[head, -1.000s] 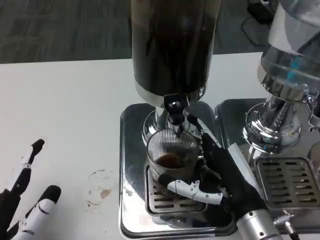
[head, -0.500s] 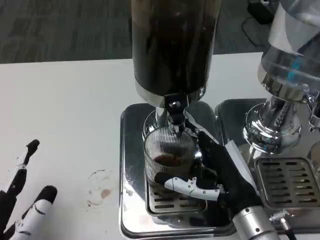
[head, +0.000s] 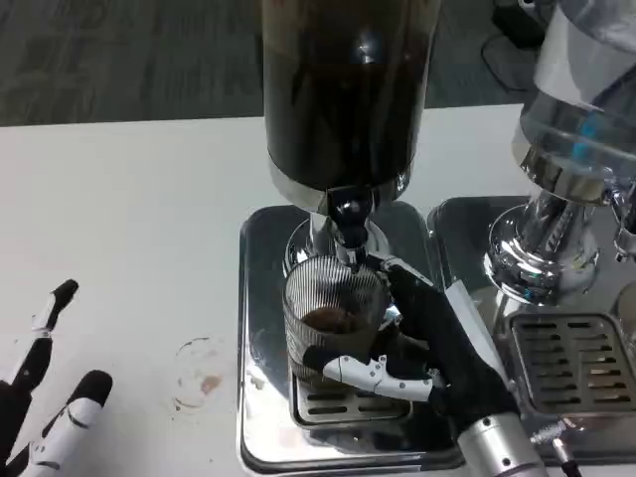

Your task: Grasp the cup under the faucet to collect the drink, then remove the cup.

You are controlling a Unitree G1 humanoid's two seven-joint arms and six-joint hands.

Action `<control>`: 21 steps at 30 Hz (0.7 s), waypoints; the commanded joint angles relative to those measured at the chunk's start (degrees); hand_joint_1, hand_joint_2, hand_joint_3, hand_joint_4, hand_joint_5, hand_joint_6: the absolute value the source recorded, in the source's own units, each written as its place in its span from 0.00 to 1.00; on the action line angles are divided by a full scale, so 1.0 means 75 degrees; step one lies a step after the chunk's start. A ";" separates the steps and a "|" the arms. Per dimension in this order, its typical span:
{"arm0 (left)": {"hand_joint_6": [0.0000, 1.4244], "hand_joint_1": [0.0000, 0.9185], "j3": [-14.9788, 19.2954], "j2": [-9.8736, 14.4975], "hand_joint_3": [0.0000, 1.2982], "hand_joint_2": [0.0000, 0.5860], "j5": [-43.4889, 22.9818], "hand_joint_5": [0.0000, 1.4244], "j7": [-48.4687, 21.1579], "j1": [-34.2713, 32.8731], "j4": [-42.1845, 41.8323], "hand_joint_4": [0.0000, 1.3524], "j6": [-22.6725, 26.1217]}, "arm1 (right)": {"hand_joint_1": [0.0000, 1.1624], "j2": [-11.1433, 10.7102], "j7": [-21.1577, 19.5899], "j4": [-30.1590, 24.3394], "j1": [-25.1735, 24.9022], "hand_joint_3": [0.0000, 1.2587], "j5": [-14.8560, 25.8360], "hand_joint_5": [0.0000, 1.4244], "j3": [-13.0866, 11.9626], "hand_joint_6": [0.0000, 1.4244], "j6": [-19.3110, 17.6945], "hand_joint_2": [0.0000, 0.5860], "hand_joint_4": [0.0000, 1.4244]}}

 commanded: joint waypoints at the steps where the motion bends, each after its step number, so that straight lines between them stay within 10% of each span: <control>1: 0.00 0.00 0.0004 -0.0006 0.03 0.40 -0.0032 0.00 0.0117 -0.0002 -0.0070 0.00 0.0098 | 0.84 -0.0025 -0.0187 0.0106 0.0023 0.25 -0.0100 0.48 -0.0075 0.65 -0.0078 0.22 0.31; 21: 0.00 0.00 -0.0013 0.0105 0.03 0.40 -0.0100 0.00 0.0025 -0.0143 -0.0003 0.00 0.0145 | 0.88 0.0217 -0.0921 0.0145 0.0107 0.32 -0.0233 0.59 -0.0145 0.84 -0.0301 0.20 0.38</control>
